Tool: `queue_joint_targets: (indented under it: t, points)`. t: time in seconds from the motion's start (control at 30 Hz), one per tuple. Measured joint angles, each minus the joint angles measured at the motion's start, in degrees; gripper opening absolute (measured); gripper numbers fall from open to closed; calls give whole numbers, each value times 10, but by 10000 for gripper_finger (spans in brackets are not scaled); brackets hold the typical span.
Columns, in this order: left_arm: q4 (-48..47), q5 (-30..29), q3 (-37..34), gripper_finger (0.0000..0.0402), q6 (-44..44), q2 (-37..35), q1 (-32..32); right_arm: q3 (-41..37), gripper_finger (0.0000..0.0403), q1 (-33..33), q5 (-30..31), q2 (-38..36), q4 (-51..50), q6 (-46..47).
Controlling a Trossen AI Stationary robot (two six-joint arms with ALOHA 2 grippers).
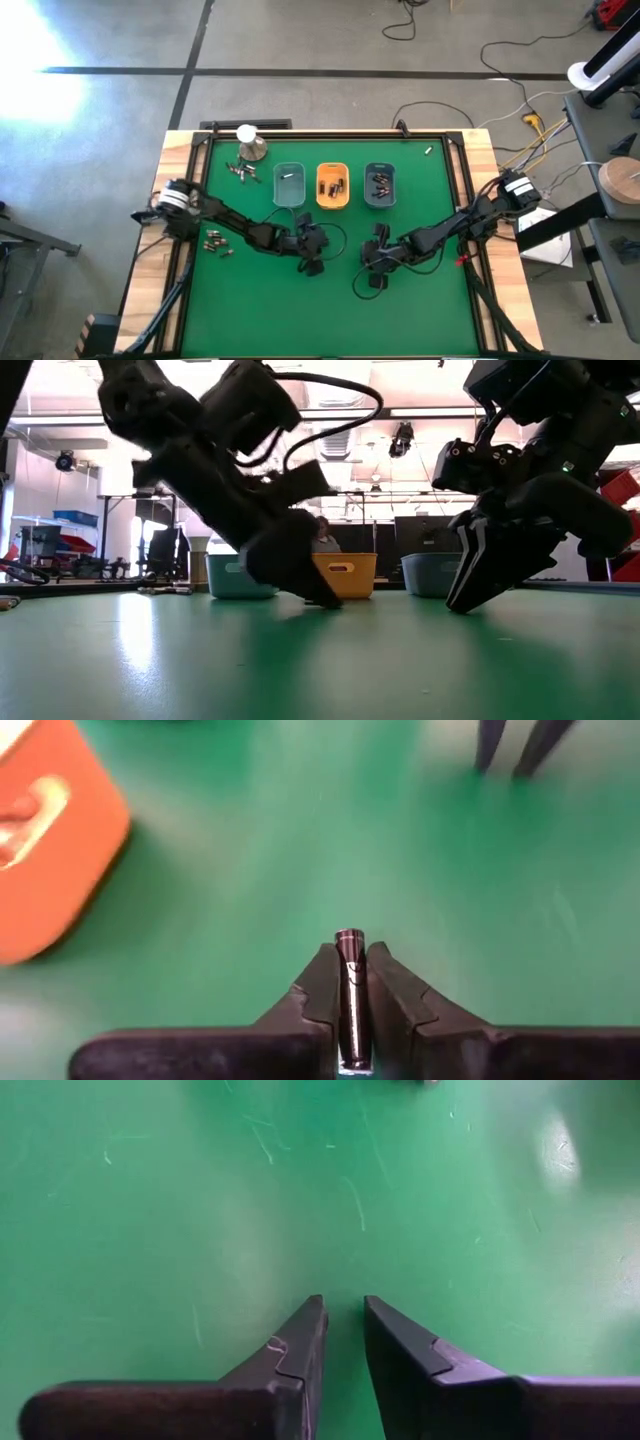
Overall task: Sort batteries
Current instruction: Put the silver battery into the green bin
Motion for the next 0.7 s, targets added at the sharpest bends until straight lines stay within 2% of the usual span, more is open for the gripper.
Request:
queue_joint_targets:
  t: [0.23, 0.4, 0.7]
  points:
    - [-129, -37, -13, 17, 22, -121, 10, 0, 69, 3, 1, 0, -8, 1]
    - [-134, -42, -46, 18, 64, -208, 30, 0, 75, 6, 2, 0, -10, 1]
    - [-195, -41, -74, 20, 139, -351, 146, -1, 60, 11, 2, -2, -15, 1]
